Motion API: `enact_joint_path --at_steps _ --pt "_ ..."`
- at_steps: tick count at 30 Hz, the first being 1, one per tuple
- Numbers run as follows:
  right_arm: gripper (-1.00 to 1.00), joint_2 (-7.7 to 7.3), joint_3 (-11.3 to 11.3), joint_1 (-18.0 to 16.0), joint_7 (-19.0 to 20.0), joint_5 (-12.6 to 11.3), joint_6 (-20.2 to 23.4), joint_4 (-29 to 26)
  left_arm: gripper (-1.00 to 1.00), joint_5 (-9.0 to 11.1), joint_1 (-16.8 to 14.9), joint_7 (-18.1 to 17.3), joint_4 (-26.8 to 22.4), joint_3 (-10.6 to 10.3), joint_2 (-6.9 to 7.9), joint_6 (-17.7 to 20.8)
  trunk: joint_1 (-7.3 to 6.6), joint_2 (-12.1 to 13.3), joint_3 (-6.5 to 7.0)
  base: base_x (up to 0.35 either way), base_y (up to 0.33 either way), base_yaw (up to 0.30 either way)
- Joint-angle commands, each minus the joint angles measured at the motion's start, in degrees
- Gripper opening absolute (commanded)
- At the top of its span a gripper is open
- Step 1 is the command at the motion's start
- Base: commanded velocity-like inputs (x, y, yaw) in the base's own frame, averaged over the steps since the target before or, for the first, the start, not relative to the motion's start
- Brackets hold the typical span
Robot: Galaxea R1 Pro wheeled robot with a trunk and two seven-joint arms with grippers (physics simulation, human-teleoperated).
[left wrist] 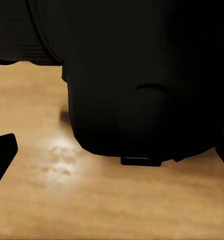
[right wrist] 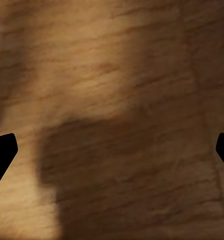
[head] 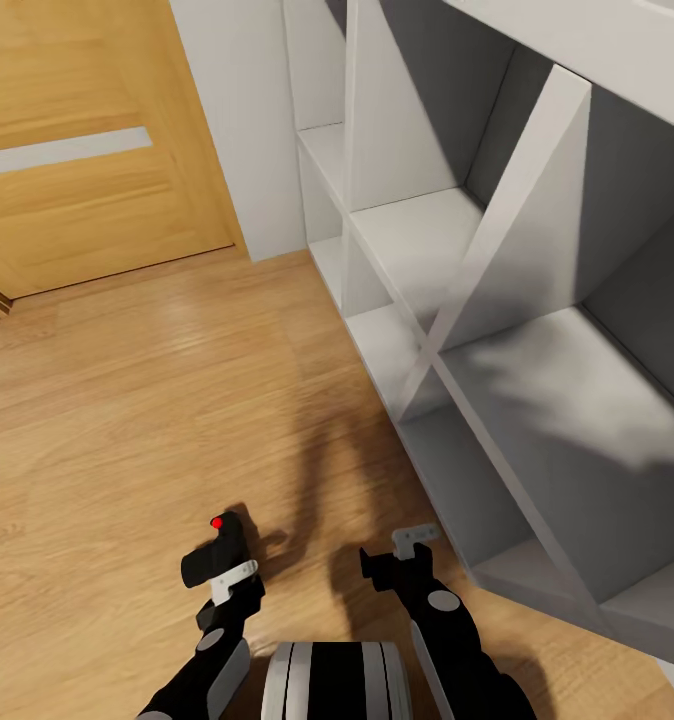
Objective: Attach the digital camera to the camera tripod in the bedroom.
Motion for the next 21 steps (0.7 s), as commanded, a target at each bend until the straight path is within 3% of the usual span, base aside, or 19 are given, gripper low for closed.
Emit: enact_joint_path --at_steps 1,21 --pt "1.0 0.0 0.1 0.0 -0.1 0.6 0.4 -0.1 1.0 0.4 0.0 0.2 0.0 -0.2 0.01 -0.3 -0.01 0.0 -0.03 0.0 0.0 0.0" --pt "1.0 0.0 -0.1 0.0 -0.1 0.5 0.4 -0.1 1.0 0.5 0.0 -0.2 0.2 0.2 0.27 -0.3 -0.01 0.0 -0.03 0.0 0.0 0.0"
